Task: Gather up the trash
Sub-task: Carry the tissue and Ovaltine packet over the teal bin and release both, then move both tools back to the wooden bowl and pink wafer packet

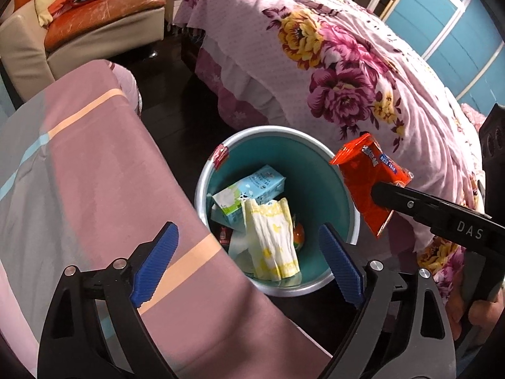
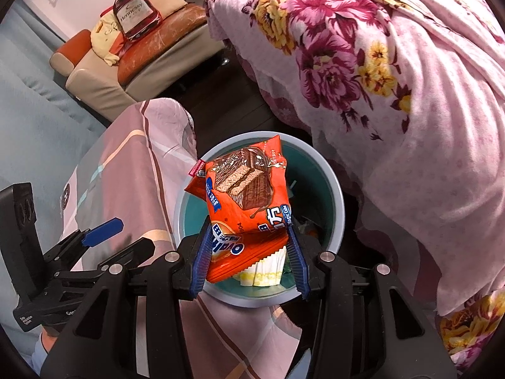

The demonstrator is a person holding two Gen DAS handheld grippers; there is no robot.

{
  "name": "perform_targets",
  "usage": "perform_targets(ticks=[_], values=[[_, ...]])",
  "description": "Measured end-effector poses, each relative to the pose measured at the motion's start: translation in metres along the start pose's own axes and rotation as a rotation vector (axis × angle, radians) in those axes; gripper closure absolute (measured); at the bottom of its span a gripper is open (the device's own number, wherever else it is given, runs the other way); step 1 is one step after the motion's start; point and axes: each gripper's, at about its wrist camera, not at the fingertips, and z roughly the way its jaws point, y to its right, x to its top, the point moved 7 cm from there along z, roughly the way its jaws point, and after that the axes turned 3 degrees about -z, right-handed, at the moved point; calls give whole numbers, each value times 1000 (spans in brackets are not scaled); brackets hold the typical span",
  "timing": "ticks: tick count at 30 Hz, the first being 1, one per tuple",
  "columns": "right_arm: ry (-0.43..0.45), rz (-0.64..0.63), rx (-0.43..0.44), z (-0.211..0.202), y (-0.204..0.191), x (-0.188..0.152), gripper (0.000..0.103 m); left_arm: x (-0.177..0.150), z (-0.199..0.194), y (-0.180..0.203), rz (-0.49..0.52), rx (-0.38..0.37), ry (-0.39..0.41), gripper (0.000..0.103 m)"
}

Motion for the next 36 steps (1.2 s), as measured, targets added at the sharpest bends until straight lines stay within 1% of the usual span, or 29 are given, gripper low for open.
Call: perform_targets(ticks=[1, 3, 6, 7, 8, 10, 12, 22, 25, 27, 31, 34, 36], values=[[0, -2, -1, 0, -1, 0, 60, -1, 0, -1, -2, 0, -1, 12], [-7, -8, -4, 1, -6, -1, 55, -3, -3, -4, -6, -1, 0, 12], [-14, -19, -1, 3, -13, -2, 43, -6, -9, -9, -15, -8, 0, 12], [-15, -19, -1, 3, -13, -2, 36, -7, -11, -11, -19, -10, 3, 12], [-15, -21, 0, 2, -16, -2, 33, -8, -13, -12, -21, -11, 5, 11], [-16, -24, -2, 2, -19, -3, 32, -10, -19, -16, -25, -15, 8, 11], [-21, -22, -1, 1, -23, -4, 28, -13, -24, -19, -27, -15, 11, 10], [-45, -23, -16, -10, -41, -23, 25, -34, -53, -42, -51, -11, 24, 8], [-51, -27, -19, -16, -49, -32, 21, -42, -68, -49, -54, -13, 37, 8], [-54, -43, -19, -20, -58, -40, 21, -49, -79, -54, -50, -12, 49, 8], [-74, -75, -4, -24, -79, -57, 21, -66, -99, -64, -34, 0, 61, 8], [-91, -87, 15, -25, -93, -68, 21, -85, -117, -76, -20, 6, 64, 8], [-111, -108, 33, -24, -110, -80, 21, -98, -127, -85, -14, 16, 63, 8]])
